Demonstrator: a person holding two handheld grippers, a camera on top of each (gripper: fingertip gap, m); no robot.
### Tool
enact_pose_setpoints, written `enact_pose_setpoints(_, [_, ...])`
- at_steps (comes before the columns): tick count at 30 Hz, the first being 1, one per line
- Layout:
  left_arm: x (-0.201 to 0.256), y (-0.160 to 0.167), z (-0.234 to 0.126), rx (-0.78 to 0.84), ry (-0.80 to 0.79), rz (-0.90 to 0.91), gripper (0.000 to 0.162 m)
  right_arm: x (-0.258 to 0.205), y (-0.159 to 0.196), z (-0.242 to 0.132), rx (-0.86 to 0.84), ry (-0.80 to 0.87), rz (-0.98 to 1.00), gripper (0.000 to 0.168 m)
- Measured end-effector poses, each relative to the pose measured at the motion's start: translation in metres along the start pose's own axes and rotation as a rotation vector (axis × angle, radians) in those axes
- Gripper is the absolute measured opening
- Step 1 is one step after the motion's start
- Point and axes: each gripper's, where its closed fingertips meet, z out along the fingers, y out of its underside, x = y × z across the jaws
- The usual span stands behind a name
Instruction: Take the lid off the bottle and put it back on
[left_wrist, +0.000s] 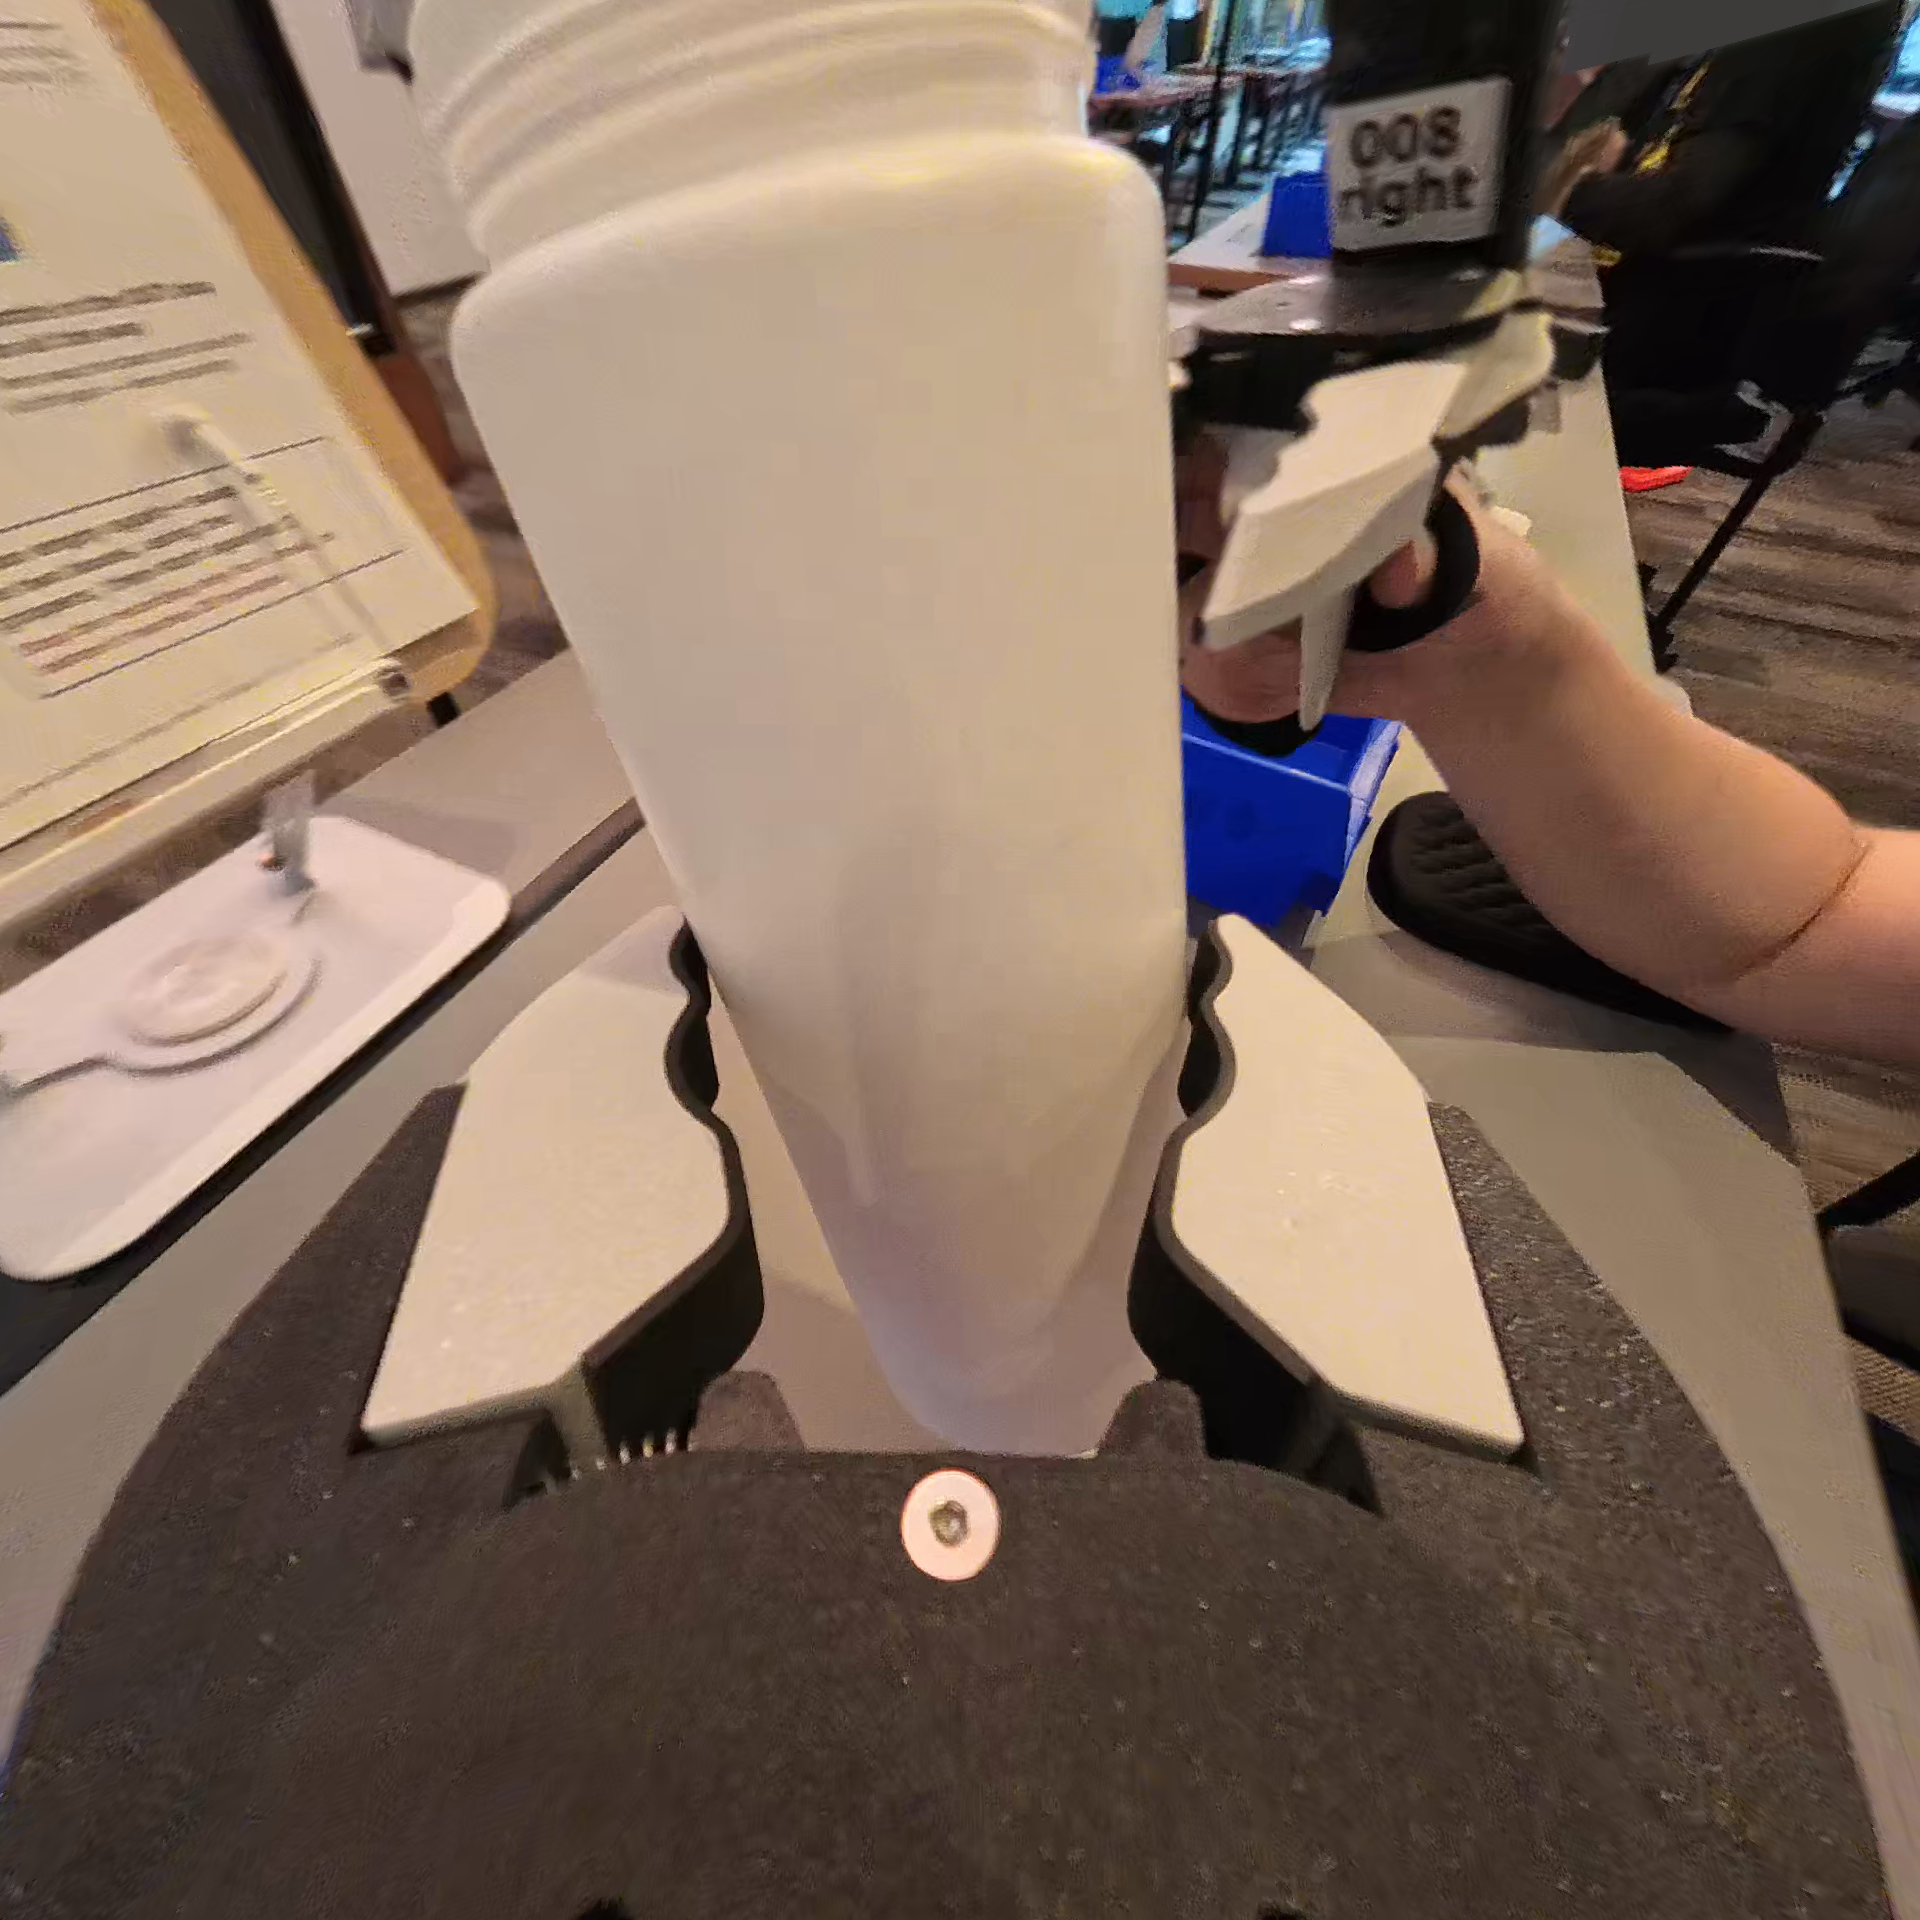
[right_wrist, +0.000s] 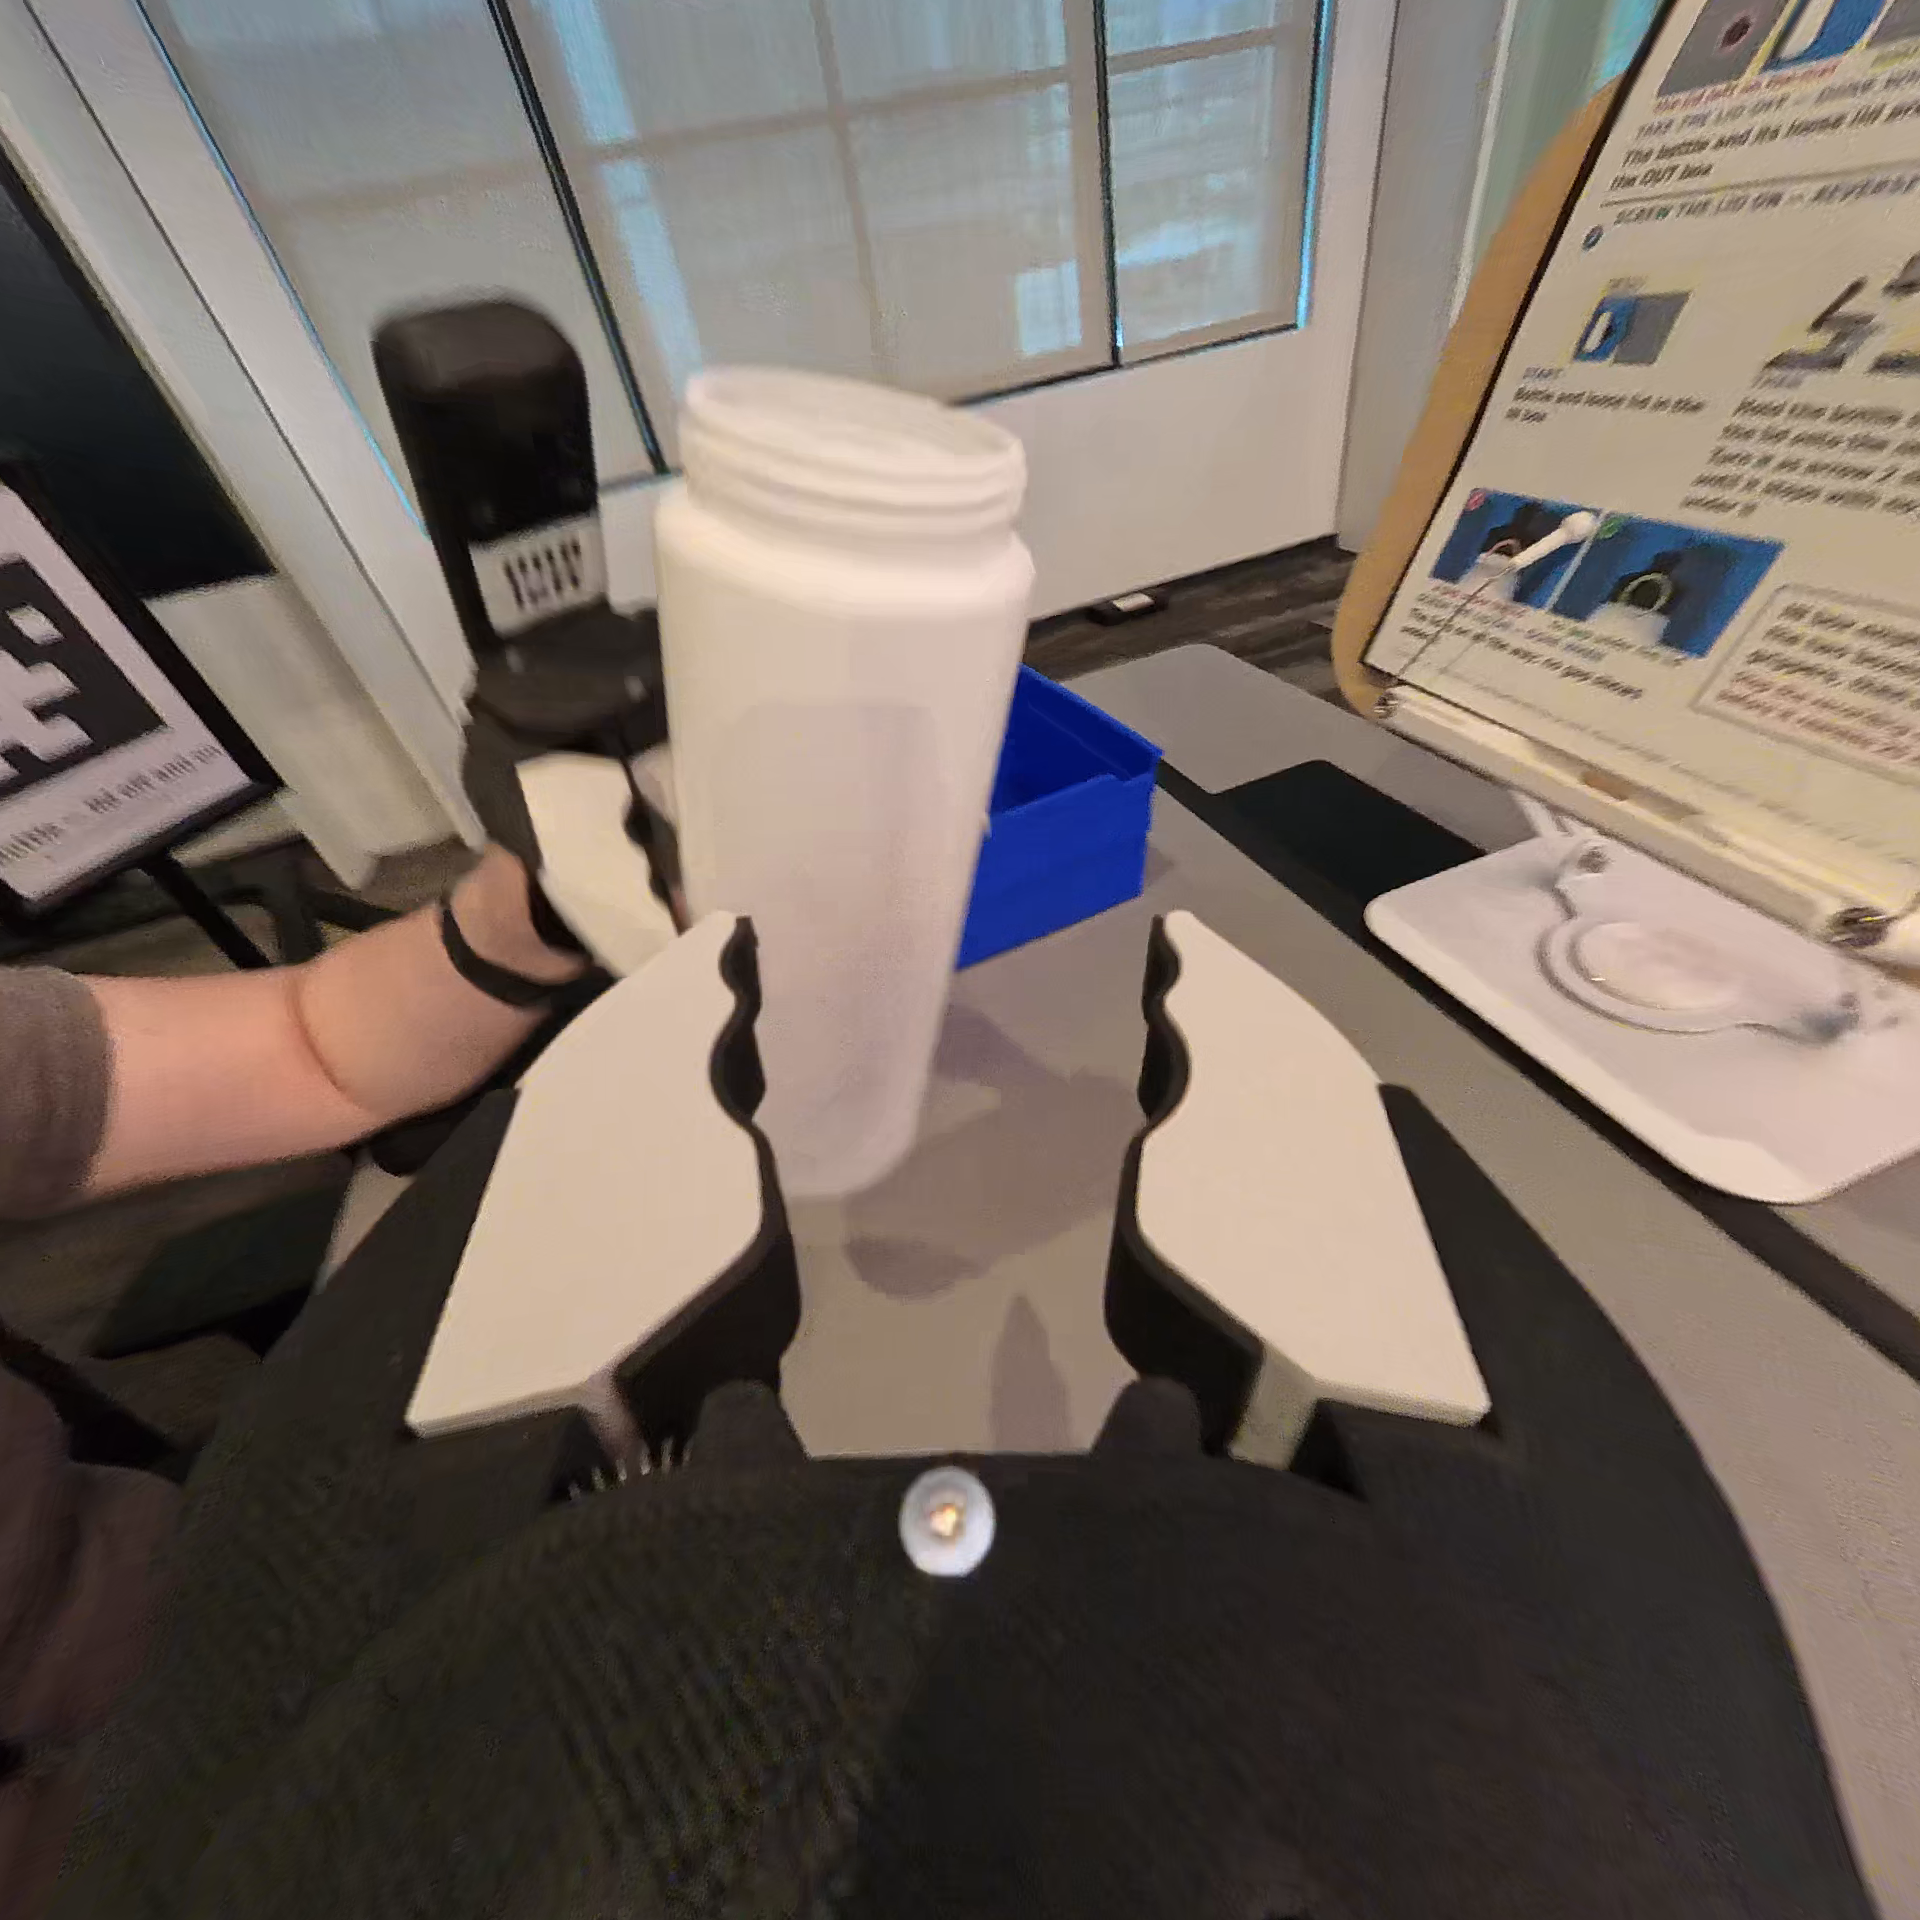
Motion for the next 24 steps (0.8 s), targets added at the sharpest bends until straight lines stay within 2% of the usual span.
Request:
enact_pose_setpoints(5, [0.012,0.034,0.034,-0.078,0.026,0.06,0.089,-0.012,0.015,0.016,0.0,-0.163,0.128,0.084])
enact_pose_setpoints(6, [0.012,0.037,0.035,-0.086,0.026,0.064,0.089,-0.012,0.02,0.019,-0.023,-0.158,0.115,0.086])
enact_pose_setpoints(8, [0.016,0.04,0.037,-0.093,0.06,0.057,0.089,-0.01,0.028,0.023,-0.054,-0.138,0.053,0.074])
enact_pose_setpoints(14, [0.01,0.041,0.033,-0.095,0.075,0.0,0.083,-0.011,0.034,0.028,-0.079,-0.087,-0.106,0.073])
enact_pose_setpoints(17, [0.001,0.037,0.025,-0.087,0.063,-0.024,0.085,-0.001,0.036,0.031,-0.054,-0.008,-0.158,0.073])
enact_pose_setpoints(20, [-0.014,0.027,0.009,-0.089,0.003,0.026,0.091,0.017,0.036,0.031,0.003,0.079,-0.138,0.073])
enact_pose_setpoints(24, [-0.053,0.003,-0.037,-0.067,-0.222,0.152,0.091,0.04,0.049,0.034,0.01,0.181,-0.125,0.073])
